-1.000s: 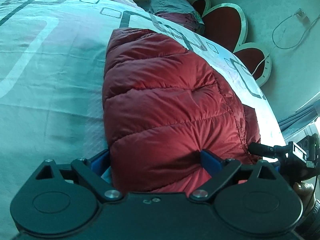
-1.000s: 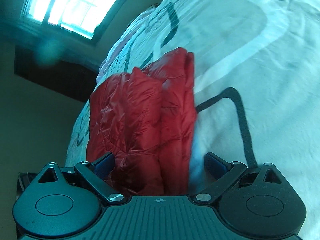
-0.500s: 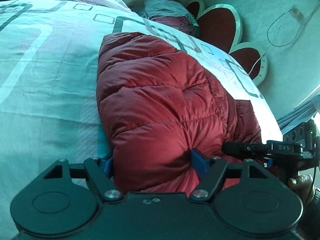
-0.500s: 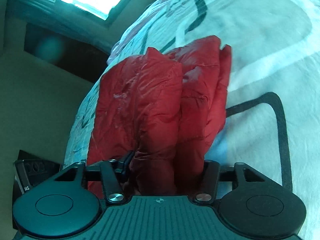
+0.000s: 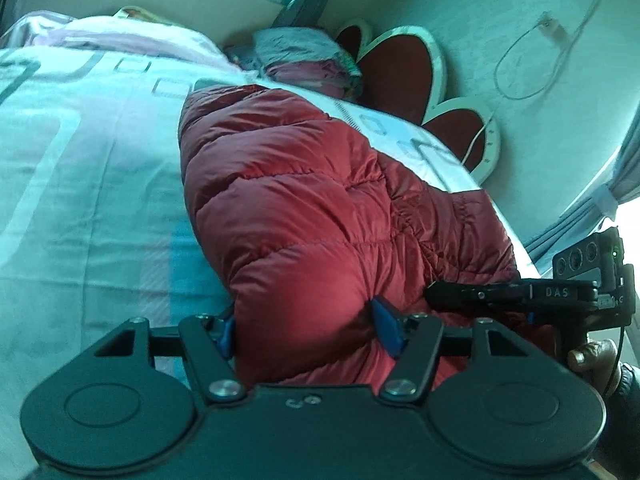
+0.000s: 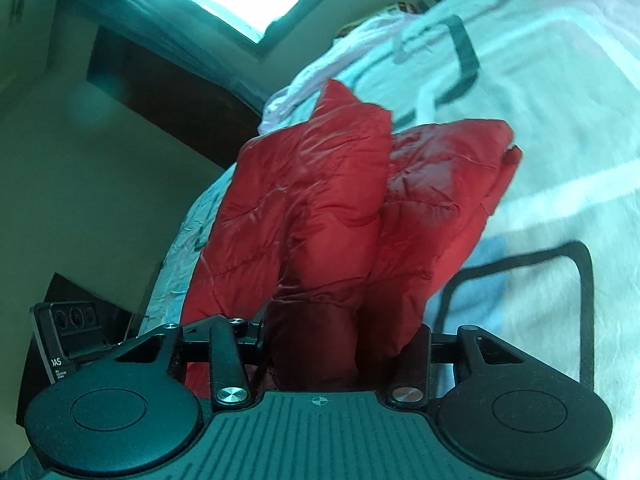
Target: Fold large clothes
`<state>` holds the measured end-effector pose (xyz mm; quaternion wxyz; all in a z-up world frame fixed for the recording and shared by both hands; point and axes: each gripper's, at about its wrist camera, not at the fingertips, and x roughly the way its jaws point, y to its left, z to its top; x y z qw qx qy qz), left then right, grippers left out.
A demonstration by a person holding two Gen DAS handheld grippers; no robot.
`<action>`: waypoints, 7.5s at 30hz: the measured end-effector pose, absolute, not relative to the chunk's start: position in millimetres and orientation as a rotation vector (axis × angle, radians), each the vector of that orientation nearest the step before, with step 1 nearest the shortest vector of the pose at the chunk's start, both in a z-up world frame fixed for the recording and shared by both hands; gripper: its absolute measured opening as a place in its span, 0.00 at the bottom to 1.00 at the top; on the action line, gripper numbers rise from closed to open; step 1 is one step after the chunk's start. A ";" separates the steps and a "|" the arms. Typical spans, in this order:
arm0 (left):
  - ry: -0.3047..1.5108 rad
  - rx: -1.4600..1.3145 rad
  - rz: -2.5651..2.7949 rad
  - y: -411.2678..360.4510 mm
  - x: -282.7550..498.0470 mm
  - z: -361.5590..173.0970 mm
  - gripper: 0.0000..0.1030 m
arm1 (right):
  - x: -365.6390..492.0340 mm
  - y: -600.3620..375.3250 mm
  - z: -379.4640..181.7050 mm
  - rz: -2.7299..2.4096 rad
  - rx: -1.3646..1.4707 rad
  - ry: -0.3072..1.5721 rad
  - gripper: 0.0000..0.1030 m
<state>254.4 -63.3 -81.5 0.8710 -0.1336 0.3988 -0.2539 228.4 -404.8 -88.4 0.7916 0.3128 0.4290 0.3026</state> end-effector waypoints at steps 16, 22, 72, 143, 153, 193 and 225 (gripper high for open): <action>0.698 -0.322 -0.558 100.2 258.5 -41.6 0.60 | 252.0 -226.2 -20.0 0.722 0.544 0.816 0.44; 0.739 -0.365 -0.533 208.8 265.0 -55.5 0.60 | 264.8 -99.9 -32.2 0.726 0.530 0.863 0.44; 0.700 0.113 -0.503 256.3 343.6 -91.5 0.52 | 305.6 12.3 -92.1 0.406 0.293 0.875 0.21; 0.737 0.002 -0.142 265.3 131.9 -122.1 0.54 | 134.1 37.9 -113.2 0.602 0.172 0.950 0.21; 0.631 -0.009 -0.102 229.2 48.4 -55.6 0.66 | 50.2 -23.8 -45.2 0.500 0.177 0.786 0.21; 0.445 0.042 0.008 155.8 -96.6 8.3 1.00 | -108.4 -16.5 25.0 0.342 0.074 0.603 1.00; 0.432 0.026 -0.012 170.6 -102.4 9.0 1.00 | -118.5 -9.6 32.8 0.342 0.071 0.600 1.00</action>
